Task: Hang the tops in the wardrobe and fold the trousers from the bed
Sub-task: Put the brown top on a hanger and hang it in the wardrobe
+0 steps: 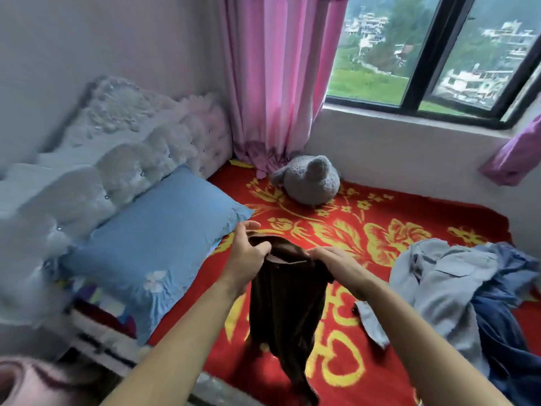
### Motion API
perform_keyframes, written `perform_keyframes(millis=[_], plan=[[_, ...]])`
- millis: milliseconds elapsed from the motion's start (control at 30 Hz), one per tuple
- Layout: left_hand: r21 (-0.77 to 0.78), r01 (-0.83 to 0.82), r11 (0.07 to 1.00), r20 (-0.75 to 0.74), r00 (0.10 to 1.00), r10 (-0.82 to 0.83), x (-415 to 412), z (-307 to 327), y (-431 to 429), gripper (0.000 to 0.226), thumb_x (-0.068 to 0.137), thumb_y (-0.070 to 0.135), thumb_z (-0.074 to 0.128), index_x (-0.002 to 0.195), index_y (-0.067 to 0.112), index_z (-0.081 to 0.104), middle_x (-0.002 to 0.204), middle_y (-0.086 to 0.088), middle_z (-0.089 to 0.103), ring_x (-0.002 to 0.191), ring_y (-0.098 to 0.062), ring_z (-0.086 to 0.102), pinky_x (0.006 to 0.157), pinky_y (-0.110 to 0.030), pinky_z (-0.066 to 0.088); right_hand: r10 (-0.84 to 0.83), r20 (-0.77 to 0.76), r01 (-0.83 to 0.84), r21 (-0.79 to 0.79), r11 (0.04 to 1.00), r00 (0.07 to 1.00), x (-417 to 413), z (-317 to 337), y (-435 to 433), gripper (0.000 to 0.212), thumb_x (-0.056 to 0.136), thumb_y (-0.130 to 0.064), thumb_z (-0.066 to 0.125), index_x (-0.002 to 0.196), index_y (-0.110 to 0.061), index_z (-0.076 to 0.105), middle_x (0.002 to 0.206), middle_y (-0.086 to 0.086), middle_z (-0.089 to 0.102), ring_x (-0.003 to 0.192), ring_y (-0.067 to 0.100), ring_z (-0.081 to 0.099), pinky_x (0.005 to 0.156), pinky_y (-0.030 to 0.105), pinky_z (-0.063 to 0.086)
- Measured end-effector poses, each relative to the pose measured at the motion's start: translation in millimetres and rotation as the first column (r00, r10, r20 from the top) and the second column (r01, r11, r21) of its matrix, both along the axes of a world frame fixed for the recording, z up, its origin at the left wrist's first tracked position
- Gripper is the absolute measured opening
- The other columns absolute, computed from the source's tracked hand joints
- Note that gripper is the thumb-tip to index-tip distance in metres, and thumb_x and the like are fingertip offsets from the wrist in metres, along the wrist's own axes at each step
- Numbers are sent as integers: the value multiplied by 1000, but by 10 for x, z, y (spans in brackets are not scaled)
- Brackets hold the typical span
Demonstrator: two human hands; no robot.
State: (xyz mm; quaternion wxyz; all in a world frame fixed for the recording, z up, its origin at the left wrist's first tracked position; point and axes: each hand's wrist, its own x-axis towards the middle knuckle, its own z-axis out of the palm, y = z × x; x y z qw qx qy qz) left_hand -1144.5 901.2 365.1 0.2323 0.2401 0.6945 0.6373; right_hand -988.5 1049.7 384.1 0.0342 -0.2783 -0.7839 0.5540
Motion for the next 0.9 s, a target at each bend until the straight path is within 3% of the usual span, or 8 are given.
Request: perform_keyframes(millis=[67,200,333,433,567,667,767,900], plan=[[-8,-79,997,-33,996,78,126,42,-266,41,65,16,55,96,42,49,100,-2,53,87,-12,53,74,-26,42,105,34,-107,49,993,994,-17,20,-119,29,94,-41,61,89,-16,75,68,-10,61,64,4,56,59,20,40],[-61,-372,926,-83,927,367,482,67,-904,33,66,17,58,98,26,52,91,4,53,79,-7,53,74,-23,44,289,5,-281,259,924,957,-90,-58,-424,16,93,-30,66,80,-22,71,70,-10,60,67,6,54,67,30,43],[-153,-621,769,-266,775,573,972,48,-1702,33,74,-7,63,94,18,56,88,3,60,75,4,54,70,-9,39,303,-239,-229,293,928,922,-142,-206,-1071,11,92,-20,65,98,-22,75,94,-9,73,91,7,64,84,21,46],[-194,-704,684,-218,710,669,1371,150,-2303,37,71,-14,59,88,19,61,81,2,64,73,-5,56,64,-11,43,372,-359,-297,248,922,856,-121,-237,-1743,16,93,-17,65,103,-21,76,101,-4,74,99,11,65,93,29,47],[-245,-783,572,-264,622,738,1813,388,-3171,38,69,-12,60,92,18,62,85,3,66,75,-7,59,66,-16,45,482,-443,-429,222,876,756,-72,-103,-2583,18,93,-17,63,104,-24,76,103,-5,74,102,10,65,95,27,46],[-294,-839,458,-322,538,779,2163,514,-3830,31,72,-4,61,84,25,64,77,10,67,67,0,59,58,-15,43,600,-429,-487,352,800,676,-24,39,-3126,22,92,-13,64,107,-23,76,98,0,72,97,15,63,90,26,45],[-290,-900,326,-381,421,823,2496,530,-4440,24,76,2,63,81,26,66,78,8,68,73,-5,63,60,-18,47,706,-373,-544,456,705,602,145,132,-3684,25,90,-14,66,110,-26,76,86,-2,60,89,18,61,81,21,40],[-251,-944,214,-337,293,895,2943,469,-5204,19,76,9,66,83,27,67,82,8,67,74,-2,62,54,-8,41,780,-380,-610,486,626,497,448,203,-4525,28,86,-12,69,106,-30,77,82,-21,56,83,0,54,78,10,36]])
